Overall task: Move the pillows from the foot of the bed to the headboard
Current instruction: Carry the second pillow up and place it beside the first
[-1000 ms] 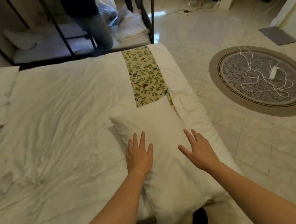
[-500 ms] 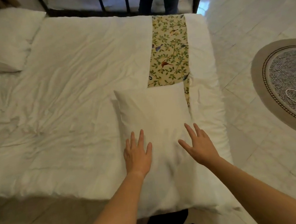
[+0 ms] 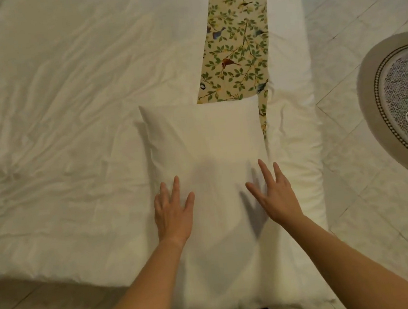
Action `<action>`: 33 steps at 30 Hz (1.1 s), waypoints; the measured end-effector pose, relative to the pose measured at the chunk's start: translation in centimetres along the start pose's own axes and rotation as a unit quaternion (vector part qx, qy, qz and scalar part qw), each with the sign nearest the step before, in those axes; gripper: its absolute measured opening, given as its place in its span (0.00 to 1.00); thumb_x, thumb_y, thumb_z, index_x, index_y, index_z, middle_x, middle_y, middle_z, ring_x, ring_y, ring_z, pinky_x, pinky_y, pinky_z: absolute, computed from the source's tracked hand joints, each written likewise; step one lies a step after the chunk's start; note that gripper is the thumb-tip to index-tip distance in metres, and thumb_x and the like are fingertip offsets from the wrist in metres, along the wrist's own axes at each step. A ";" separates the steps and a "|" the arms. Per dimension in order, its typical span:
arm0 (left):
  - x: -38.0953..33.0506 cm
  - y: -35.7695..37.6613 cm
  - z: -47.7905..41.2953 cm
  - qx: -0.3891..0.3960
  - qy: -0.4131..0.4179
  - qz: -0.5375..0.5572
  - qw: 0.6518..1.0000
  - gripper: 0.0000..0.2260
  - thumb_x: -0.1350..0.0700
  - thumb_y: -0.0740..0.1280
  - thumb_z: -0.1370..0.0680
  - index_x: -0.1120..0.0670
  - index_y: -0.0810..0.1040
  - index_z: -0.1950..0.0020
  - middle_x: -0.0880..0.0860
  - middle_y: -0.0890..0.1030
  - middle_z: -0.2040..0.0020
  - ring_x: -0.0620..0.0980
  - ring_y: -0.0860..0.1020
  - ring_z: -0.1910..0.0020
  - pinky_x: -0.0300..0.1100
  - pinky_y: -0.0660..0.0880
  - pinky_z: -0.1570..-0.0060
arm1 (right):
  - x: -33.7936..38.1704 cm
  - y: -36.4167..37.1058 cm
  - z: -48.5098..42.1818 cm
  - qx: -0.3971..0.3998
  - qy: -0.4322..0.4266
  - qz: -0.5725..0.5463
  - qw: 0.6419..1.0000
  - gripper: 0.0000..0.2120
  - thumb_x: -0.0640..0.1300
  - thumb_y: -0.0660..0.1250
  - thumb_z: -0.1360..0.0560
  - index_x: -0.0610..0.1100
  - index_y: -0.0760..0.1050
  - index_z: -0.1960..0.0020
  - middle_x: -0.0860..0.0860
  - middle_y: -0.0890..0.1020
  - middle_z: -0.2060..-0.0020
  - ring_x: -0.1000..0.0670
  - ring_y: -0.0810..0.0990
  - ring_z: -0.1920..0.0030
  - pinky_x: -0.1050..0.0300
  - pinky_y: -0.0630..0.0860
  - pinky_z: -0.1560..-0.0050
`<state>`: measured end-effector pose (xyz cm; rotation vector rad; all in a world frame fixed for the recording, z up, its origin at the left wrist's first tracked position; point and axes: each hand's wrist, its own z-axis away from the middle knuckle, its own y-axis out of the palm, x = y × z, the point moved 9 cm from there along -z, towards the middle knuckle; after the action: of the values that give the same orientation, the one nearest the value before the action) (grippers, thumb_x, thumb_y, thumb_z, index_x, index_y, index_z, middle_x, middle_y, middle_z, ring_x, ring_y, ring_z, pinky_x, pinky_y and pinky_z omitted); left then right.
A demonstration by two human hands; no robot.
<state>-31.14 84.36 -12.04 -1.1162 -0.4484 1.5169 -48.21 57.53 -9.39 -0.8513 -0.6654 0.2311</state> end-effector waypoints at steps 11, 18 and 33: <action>2.6 2.2 -2.4 -0.002 -0.047 0.102 0.994 0.39 0.25 0.61 0.22 0.28 0.46 0.16 0.47 0.49 0.12 0.58 0.56 0.15 0.61 0.57 0.20 | -1.6 4.1 -3.6 0.034 0.013 -0.066 0.997 0.41 0.77 0.59 0.23 0.72 0.44 0.17 0.53 0.47 0.13 0.39 0.53 0.15 0.35 0.60 0.21; 3.0 2.6 -2.9 -0.009 -0.075 0.122 0.990 0.46 0.21 0.64 0.28 0.29 0.44 0.16 0.45 0.49 0.12 0.58 0.56 0.15 0.61 0.60 0.20 | -2.0 4.2 -4.2 0.039 0.028 -0.116 0.992 0.43 0.78 0.64 0.26 0.76 0.44 0.19 0.55 0.46 0.13 0.43 0.53 0.15 0.36 0.60 0.20; 0.9 4.0 -1.4 -0.014 -0.108 0.123 0.986 0.45 0.24 0.61 0.24 0.31 0.39 0.16 0.53 0.55 0.13 0.63 0.62 0.19 0.63 0.64 0.24 | 1.0 5.2 -3.0 0.037 0.005 -0.189 0.981 0.43 0.75 0.67 0.26 0.77 0.45 0.19 0.51 0.48 0.13 0.42 0.51 0.15 0.39 0.56 0.18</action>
<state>-32.11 83.66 -16.18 -1.0633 -0.4930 1.8647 -45.19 59.46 -14.25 -0.6386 -0.7902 -0.0913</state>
